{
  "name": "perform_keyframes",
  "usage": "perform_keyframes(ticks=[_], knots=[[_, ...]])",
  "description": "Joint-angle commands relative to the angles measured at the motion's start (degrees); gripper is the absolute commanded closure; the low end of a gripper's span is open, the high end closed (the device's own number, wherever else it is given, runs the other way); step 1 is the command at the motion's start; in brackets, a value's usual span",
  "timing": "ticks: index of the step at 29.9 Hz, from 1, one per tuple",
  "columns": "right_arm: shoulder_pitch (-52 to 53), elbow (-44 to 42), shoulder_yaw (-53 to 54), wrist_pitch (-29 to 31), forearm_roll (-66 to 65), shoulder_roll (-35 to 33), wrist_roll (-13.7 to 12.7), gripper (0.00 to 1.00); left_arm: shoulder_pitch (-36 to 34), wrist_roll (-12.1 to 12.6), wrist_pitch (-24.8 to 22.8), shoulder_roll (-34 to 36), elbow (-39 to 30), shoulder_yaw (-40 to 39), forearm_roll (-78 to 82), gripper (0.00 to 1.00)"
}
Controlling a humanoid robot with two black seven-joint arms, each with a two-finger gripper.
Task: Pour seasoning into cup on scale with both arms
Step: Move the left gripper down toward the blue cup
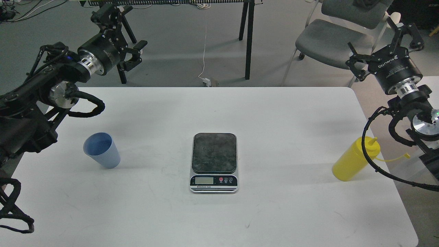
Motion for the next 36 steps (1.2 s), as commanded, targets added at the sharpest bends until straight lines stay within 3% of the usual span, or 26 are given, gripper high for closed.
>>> perform_keyframes(ticks=[1, 15, 18, 21, 23, 28, 30, 34, 36], knots=[[0.0, 0.0, 0.0, 0.0, -0.1, 0.0, 0.0, 0.0, 0.0, -0.4, 0.2, 0.0, -0.3, 0.0, 0.0, 0.0], [-0.1, 0.0, 0.0, 0.0, -0.1, 0.0, 0.0, 0.0, -0.5, -2.3, -1.2, 2.3, -0.5, 1.6, 0.6, 0.0], [-0.1, 0.1, 0.0, 0.0, -0.1, 0.0, 0.1, 0.0, -1.2, -2.6, -2.2, 5.7, -0.4, 7.1, 5.1, 0.0], [-0.2, 0.1, 0.1, 0.0, -0.1, 0.0, 0.1, 0.0, -3.1, -4.5, -2.5, 8.7, -0.6, 12.1, 13.9, 0.0], [-0.3, 0.1, 0.1, 0.0, -0.1, 0.0, 0.1, 0.0, -3.4, -5.7, -3.0, 11.6, -1.4, 13.7, 19.7, 0.0], [-0.3, 0.1, 0.1, 0.0, -0.1, 0.0, 0.1, 0.0, -3.5, -6.2, -6.9, 20.1, -6.8, 14.0, 31.5, 0.0], [-0.3, 0.1, 0.1, 0.0, -0.1, 0.0, 0.1, 0.0, -3.4, -7.6, -6.9, 22.3, -9.8, 14.0, 36.6, 0.0], [-0.3, 0.1, 0.0, 0.0, -0.1, 0.0, 0.2, 0.0, -3.0, -14.5, -6.9, 23.4, -11.5, 14.0, 48.0, 0.0], [-0.3, 0.1, 0.0, 0.0, -0.1, 0.0, 0.2, 0.0, -2.8, -15.6, -6.9, 23.0, -11.9, 14.2, 51.1, 0.0]])
